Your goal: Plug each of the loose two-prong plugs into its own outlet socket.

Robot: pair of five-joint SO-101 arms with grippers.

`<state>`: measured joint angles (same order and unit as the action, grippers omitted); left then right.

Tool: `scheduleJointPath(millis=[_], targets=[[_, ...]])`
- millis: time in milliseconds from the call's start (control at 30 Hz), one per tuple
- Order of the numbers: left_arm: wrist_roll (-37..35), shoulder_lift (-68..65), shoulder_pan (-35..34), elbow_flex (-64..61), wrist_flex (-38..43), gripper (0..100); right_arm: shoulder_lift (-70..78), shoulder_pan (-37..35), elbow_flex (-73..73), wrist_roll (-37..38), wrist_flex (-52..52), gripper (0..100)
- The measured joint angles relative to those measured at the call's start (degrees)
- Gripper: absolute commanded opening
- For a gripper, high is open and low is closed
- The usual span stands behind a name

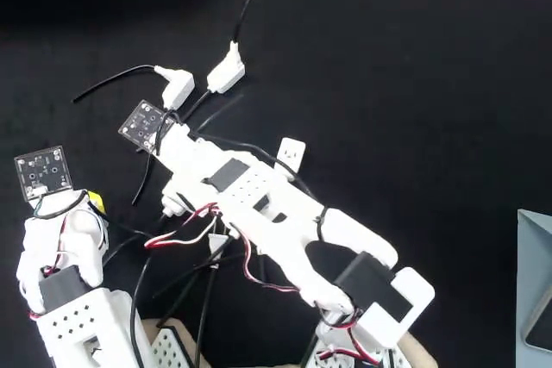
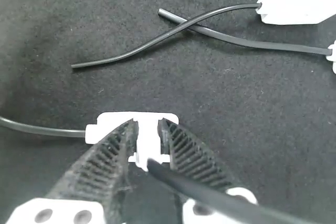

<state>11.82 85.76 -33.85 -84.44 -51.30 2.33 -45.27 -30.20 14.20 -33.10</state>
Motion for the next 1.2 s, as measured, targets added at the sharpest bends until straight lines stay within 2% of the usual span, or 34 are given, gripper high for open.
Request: scheduleJointPath(millis=[167,933,1200], targets=[[0.0,0.0,0.0,0.0,0.0,17,0.4,2.1,1.0,0.0,0.0,1.1],[0.0,0.0,0.0,0.0,0.0,17,0.4,0.2,0.4,-2.3,0.0,1.1],[0.0,0.0,0.0,0.0,0.0,17,5.5,1.0,0.9,-2.4,0.2,1.1]])
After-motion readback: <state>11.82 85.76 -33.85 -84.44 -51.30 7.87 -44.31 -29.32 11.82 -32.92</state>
